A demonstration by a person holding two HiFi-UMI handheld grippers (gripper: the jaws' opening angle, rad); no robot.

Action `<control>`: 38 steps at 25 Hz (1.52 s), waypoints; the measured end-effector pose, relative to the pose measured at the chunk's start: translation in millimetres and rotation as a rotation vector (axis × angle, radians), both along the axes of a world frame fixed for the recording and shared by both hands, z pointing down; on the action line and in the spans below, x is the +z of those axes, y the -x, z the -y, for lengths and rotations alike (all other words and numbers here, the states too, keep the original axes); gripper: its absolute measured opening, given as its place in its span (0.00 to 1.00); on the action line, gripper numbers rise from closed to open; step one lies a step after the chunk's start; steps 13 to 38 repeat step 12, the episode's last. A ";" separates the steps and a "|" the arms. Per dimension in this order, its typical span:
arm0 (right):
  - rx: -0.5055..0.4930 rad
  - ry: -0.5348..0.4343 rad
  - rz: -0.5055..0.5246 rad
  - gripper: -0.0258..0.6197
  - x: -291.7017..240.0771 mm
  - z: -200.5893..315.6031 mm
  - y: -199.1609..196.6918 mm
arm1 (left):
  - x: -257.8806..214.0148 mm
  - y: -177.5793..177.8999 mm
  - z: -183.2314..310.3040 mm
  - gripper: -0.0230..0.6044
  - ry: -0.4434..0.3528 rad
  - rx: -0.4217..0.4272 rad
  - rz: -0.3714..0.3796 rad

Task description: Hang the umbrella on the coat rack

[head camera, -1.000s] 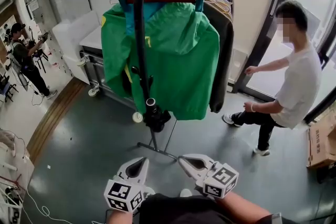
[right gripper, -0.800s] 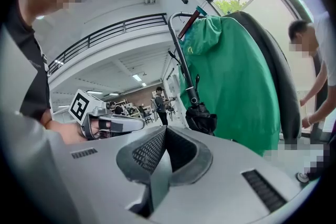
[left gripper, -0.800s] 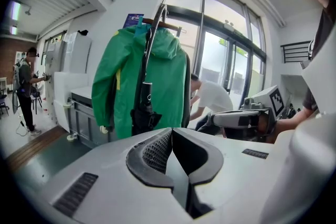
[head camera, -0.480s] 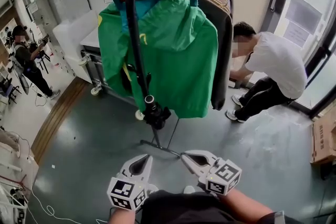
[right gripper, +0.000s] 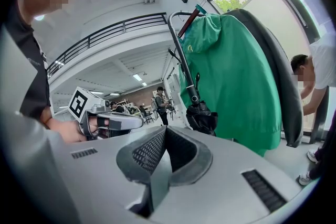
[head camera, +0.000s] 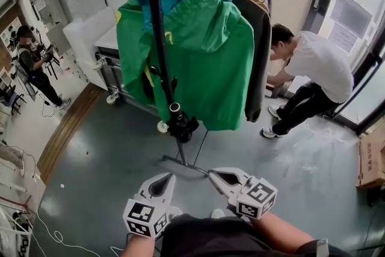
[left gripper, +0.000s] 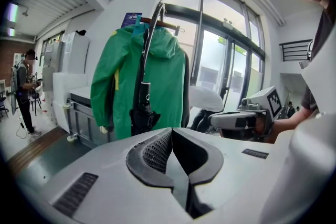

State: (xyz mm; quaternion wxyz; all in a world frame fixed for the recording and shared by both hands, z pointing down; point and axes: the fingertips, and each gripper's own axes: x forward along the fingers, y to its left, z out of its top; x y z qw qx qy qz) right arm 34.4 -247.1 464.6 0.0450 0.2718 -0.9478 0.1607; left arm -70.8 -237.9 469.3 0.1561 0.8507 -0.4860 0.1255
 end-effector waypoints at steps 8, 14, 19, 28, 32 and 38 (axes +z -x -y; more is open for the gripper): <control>-0.010 0.002 -0.013 0.05 2.8 -3.9 6.1 | 0.6 6.3 -3.5 0.06 0.000 -0.004 -0.001; -0.009 0.002 -0.013 0.05 4.8 -4.5 7.9 | 2.8 9.2 -3.5 0.06 -0.001 -0.006 0.001; -0.009 0.002 -0.013 0.05 4.8 -4.5 7.9 | 2.8 9.2 -3.5 0.06 -0.001 -0.006 0.001; -0.009 0.002 -0.013 0.05 4.8 -4.5 7.9 | 2.8 9.2 -3.5 0.06 -0.001 -0.006 0.001; -0.009 0.002 -0.013 0.05 4.8 -4.5 7.9 | 2.8 9.2 -3.5 0.06 -0.001 -0.006 0.001; -0.009 0.002 -0.013 0.05 4.8 -4.5 7.9 | 2.8 9.2 -3.5 0.06 -0.001 -0.006 0.001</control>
